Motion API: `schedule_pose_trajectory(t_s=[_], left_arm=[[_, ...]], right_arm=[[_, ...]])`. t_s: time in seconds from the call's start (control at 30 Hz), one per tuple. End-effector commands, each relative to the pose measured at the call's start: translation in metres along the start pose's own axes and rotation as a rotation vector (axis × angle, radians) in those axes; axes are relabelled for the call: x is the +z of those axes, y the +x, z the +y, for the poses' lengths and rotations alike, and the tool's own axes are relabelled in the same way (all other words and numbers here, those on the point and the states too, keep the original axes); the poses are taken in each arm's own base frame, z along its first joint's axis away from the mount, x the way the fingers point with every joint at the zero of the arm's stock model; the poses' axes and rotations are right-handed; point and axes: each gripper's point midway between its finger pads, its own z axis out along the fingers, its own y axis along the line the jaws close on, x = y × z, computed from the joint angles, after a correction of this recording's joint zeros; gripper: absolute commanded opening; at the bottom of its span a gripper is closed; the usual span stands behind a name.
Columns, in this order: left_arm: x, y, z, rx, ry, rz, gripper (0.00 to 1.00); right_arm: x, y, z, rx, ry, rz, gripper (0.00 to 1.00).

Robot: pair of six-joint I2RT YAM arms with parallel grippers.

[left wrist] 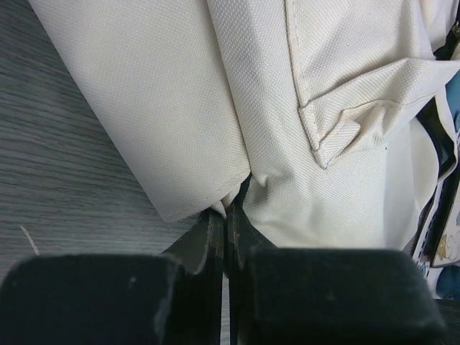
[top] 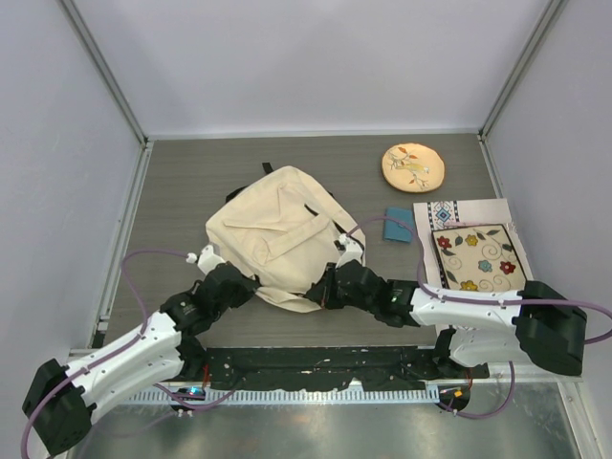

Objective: Pack the student bag
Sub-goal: Zip the student bag at the center of the board.

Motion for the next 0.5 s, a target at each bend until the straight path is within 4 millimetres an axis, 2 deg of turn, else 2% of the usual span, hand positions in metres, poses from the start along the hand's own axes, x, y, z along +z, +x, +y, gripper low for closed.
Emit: schedule_pose_trajectory(t_s=[0.0, 0.1, 0.13, 0.2, 0.23, 0.33, 0.4, 0.47], left_arm=[[-0.005, -0.026, 0.005, 0.043, -0.051, -0.09, 0.0], [-0.008, -0.028, 0.001, 0.069, -0.042, -0.087, 0.0], [-0.01, -0.028, -0.004, 0.075, -0.025, -0.079, 0.13], [-0.013, -0.028, -0.008, 0.119, -0.006, -0.065, 0.31], [-0.016, -0.03, -0.016, 0.135, 0.018, -0.061, 0.48], [-0.028, -0.031, -0.03, 0.234, 0.076, -0.029, 0.73], [-0.038, -0.034, -0.04, 0.31, 0.111, -0.015, 0.79], [-0.045, -0.031, -0.04, 0.367, 0.118, 0.022, 0.84]], right_arm=[[-0.007, -0.003, -0.016, -0.008, 0.05, -0.036, 0.01], [-0.009, -0.002, -0.017, 0.0, 0.047, -0.038, 0.01], [-0.009, -0.003, -0.016, 0.008, 0.041, -0.043, 0.01], [-0.008, -0.004, -0.014, 0.011, 0.034, -0.045, 0.01], [-0.007, -0.006, -0.01, 0.017, 0.023, -0.051, 0.01], [-0.003, -0.007, -0.006, 0.019, 0.014, -0.053, 0.01], [0.0, -0.008, -0.001, 0.022, 0.002, -0.05, 0.01], [0.001, -0.008, 0.003, 0.022, -0.008, -0.048, 0.01]])
